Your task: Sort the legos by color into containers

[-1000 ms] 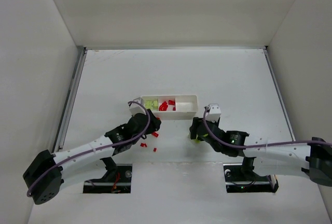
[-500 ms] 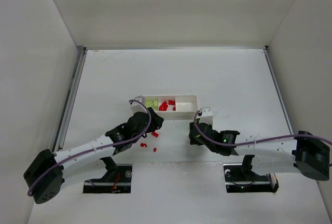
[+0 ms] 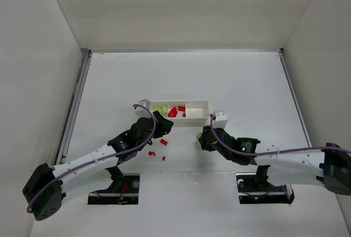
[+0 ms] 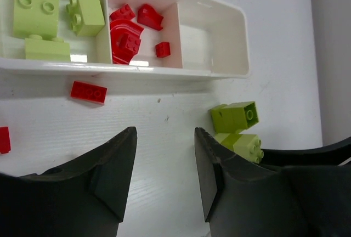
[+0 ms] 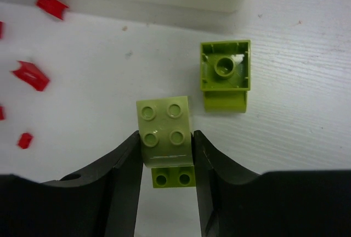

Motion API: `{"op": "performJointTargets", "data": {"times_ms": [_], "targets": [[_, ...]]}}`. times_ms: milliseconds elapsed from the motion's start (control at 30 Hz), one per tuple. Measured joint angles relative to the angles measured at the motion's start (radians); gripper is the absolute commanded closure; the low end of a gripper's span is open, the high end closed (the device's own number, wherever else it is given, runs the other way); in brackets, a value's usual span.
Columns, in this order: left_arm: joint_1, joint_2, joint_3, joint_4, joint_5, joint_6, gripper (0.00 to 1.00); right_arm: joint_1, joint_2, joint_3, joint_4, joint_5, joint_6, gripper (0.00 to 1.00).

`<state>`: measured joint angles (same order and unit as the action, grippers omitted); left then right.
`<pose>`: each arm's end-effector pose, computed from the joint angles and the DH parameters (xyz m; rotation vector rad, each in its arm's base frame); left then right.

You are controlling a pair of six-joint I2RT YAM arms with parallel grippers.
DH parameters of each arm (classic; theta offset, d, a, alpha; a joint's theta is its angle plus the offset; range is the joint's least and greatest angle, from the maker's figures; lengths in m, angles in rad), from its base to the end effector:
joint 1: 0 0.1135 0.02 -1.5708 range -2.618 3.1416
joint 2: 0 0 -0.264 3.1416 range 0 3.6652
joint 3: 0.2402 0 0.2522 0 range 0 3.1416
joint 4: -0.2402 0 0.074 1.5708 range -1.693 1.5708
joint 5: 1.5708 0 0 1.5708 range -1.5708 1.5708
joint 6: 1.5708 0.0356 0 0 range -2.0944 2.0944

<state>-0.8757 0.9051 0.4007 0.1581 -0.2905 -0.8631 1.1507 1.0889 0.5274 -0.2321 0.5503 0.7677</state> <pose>0.1373 -0.1487 0.2186 -0.1924 1.9967 -0.8822 0.1027 0.1843 0.1934 -0.1719 2.2456 0.3873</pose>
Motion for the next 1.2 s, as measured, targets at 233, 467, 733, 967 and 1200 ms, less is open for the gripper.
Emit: {"op": "performJointTargets", "data": {"times_ms": [233,467,733,967,1200], "targets": [[0.089,-0.206,-0.079,0.119,0.025,-0.074,0.52,-0.048,-0.046,0.088,0.19,-0.111,-0.007,0.76],[0.179,-0.365,-0.172,0.301,0.07,-0.19,0.5,-0.198,0.05,0.132,0.499,-0.285,0.078,0.77],[0.237,-0.264,-0.207,0.47,0.159,-0.317,0.49,-0.311,0.151,0.122,0.774,-0.454,0.28,0.77],[0.243,-0.171,-0.225,0.614,0.202,-0.372,0.45,-0.314,0.223,0.118,0.905,-0.527,0.402,0.76],[0.245,-0.154,-0.225,0.689,0.211,-0.381,0.49,-0.314,0.282,0.118,1.004,-0.576,0.487,0.76]]}}
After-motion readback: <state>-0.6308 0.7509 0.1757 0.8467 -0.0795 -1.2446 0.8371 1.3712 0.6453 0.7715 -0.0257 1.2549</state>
